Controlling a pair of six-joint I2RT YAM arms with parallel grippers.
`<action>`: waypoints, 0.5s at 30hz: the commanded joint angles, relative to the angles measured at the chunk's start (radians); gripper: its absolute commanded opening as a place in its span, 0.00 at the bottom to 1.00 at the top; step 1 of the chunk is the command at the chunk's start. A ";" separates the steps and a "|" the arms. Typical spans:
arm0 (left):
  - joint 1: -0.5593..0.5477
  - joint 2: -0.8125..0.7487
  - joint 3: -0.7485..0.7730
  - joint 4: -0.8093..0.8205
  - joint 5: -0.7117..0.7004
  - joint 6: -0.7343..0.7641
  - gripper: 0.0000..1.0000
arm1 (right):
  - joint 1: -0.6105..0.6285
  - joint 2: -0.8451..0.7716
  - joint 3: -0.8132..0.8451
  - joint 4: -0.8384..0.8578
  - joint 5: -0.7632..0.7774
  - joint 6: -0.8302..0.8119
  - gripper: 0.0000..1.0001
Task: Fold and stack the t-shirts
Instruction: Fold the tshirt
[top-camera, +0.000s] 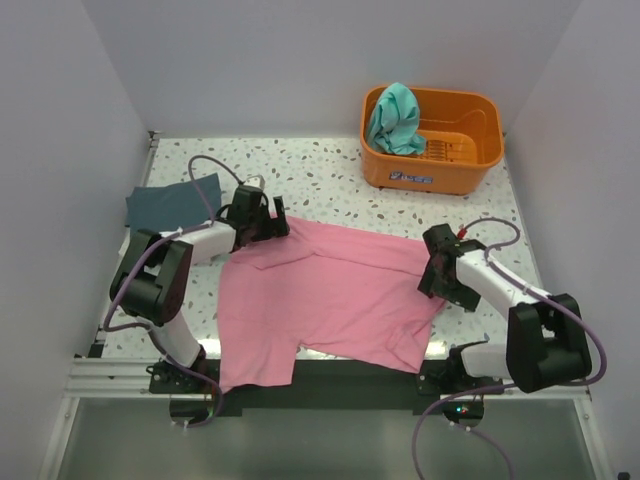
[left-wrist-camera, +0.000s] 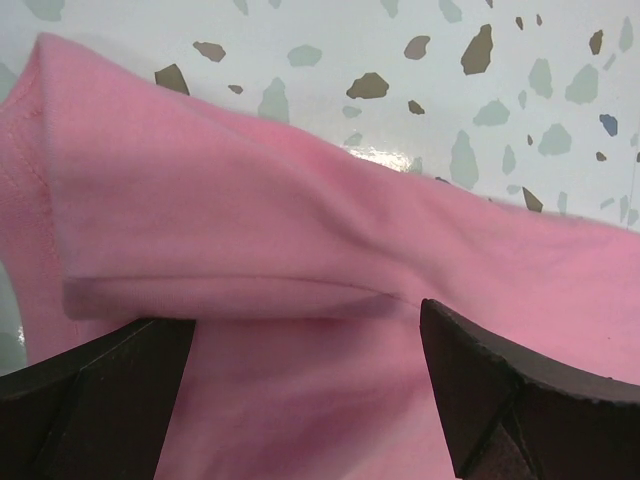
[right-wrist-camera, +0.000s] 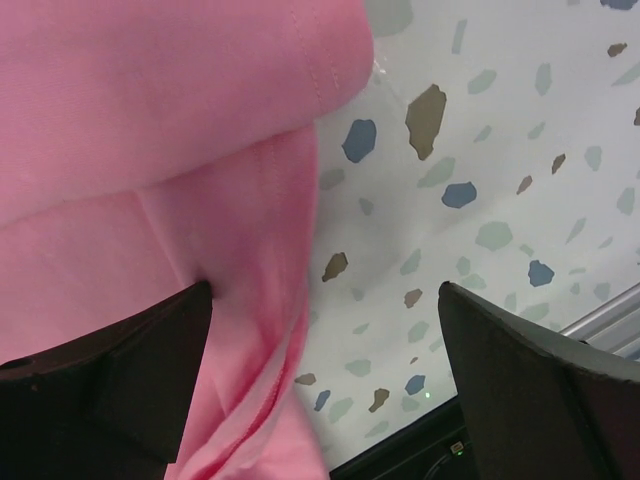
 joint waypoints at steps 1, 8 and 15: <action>0.014 0.030 0.026 0.024 -0.013 -0.010 1.00 | 0.001 0.014 0.079 0.047 0.011 0.008 0.99; 0.014 0.021 0.029 -0.010 -0.037 -0.006 1.00 | 0.001 -0.026 0.164 0.064 -0.130 -0.135 0.99; 0.014 -0.003 0.013 -0.017 -0.051 0.006 1.00 | -0.001 -0.062 0.225 0.134 -0.159 -0.190 0.99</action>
